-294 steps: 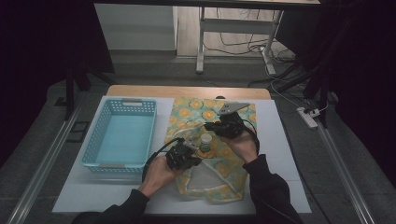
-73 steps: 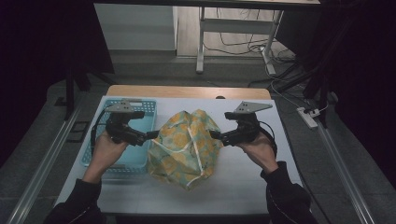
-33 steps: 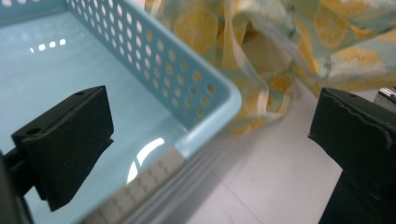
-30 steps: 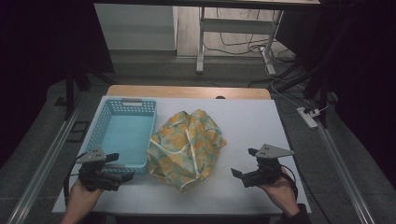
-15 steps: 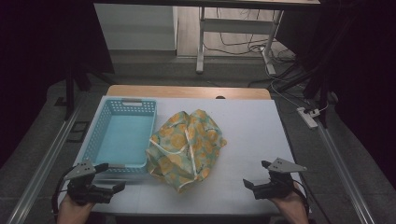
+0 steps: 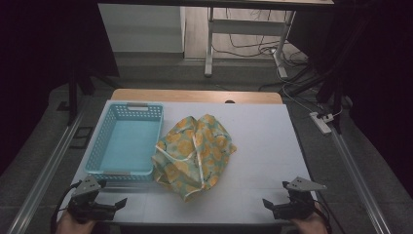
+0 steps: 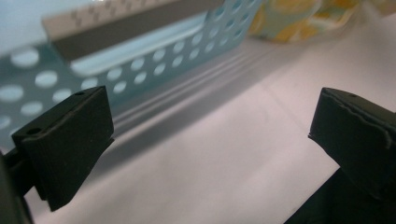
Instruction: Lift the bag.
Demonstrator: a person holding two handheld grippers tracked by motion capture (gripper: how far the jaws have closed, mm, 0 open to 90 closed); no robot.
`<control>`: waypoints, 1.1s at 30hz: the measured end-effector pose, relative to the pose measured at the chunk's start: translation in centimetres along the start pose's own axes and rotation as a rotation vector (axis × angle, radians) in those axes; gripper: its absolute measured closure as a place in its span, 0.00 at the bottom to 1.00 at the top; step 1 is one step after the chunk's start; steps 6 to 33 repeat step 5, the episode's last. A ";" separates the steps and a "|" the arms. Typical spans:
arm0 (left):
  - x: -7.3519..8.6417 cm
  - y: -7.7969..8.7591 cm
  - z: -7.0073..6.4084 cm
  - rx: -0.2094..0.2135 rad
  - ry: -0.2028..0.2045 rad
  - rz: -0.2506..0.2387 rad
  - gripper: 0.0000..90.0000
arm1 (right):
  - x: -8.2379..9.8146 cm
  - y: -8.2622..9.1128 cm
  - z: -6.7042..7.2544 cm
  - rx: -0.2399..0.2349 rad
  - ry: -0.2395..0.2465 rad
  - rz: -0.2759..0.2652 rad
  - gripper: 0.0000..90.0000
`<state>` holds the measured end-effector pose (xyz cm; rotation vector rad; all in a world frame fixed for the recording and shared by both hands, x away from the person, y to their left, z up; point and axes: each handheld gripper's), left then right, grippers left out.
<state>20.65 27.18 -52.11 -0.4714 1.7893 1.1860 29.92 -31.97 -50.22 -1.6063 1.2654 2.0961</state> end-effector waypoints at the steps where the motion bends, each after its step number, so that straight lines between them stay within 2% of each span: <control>1: 0.0 -0.1 0.1 -0.009 0.006 0.010 0.00 | 0.2 -0.1 0.0 0.001 0.001 0.018 0.00; 5: 0.0 -0.1 0.2 -0.007 0.025 0.010 0.00 | 0.2 -0.1 -0.1 0.006 -0.004 0.023 0.00; 33: 0.0 -0.1 0.2 -0.007 0.025 0.010 0.00 | 0.2 -0.1 -0.1 0.006 -0.004 0.023 0.00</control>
Point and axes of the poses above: each handheld gripper's, and its own axes: y roughly backward along the jaws, x roughly out of its underside, z roughly to its left, and after that the axes turned 13 degrees about -z, right-handed
